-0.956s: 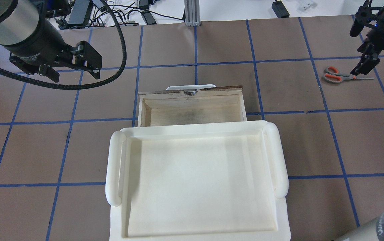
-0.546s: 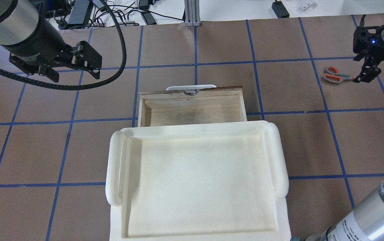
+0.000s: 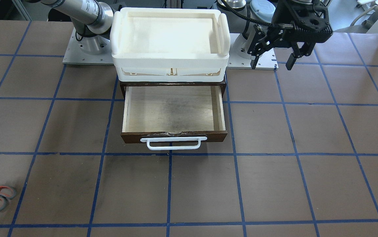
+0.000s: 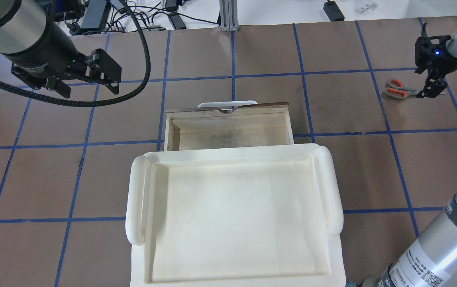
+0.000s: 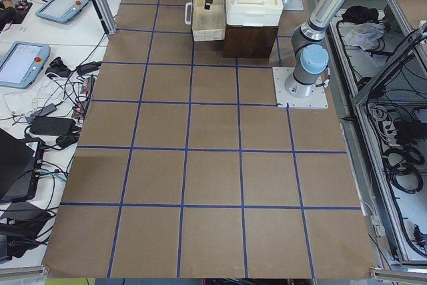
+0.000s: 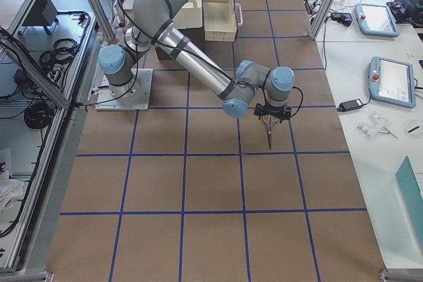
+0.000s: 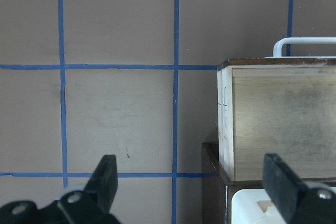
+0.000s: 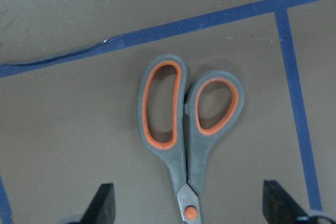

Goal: Put scissors in drawer and close it
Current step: 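Lower the right gripper and grasp the scissors by the blades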

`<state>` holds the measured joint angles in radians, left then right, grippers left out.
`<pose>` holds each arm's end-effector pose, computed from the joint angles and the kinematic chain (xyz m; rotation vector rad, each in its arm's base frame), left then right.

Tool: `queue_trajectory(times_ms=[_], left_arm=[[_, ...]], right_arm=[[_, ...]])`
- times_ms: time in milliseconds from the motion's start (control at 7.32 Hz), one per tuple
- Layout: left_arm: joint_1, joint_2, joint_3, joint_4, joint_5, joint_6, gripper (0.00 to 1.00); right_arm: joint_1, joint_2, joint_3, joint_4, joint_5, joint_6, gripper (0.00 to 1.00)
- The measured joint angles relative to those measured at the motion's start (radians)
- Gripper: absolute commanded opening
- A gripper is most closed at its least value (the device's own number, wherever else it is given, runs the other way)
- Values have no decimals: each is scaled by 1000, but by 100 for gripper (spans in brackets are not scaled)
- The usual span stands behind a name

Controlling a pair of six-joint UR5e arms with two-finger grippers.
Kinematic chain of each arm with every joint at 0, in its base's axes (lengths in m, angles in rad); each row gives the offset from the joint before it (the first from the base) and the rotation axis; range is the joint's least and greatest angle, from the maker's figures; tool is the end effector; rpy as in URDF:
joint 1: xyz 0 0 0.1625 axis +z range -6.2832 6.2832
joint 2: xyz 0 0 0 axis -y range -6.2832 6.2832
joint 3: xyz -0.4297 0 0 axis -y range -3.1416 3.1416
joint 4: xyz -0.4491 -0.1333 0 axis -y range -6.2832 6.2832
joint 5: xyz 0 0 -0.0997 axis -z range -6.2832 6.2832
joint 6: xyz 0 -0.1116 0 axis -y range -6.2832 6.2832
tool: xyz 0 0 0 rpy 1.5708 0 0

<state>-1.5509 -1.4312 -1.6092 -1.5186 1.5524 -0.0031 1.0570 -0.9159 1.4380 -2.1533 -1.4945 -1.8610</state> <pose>-0.1253 -0.5052 0.5384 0.0336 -3.1152 0.2396 -0.2487 -0.7292 0.1743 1.9433 -2.4291 0.1453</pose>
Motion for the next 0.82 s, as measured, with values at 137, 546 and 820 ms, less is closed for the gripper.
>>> queue_trajectory(times_ms=[137,546,820], left_arm=[[0,0,0,0,0,0,100],[0,0,0,0,0,0,100],[-1,0,0,-1,0,0,100]], right_arm=[[0,19,-9,-6,1,-3,99],[0,55,-22,-9,6,-3,88],[0,63,-27,-9,6,-4,42]])
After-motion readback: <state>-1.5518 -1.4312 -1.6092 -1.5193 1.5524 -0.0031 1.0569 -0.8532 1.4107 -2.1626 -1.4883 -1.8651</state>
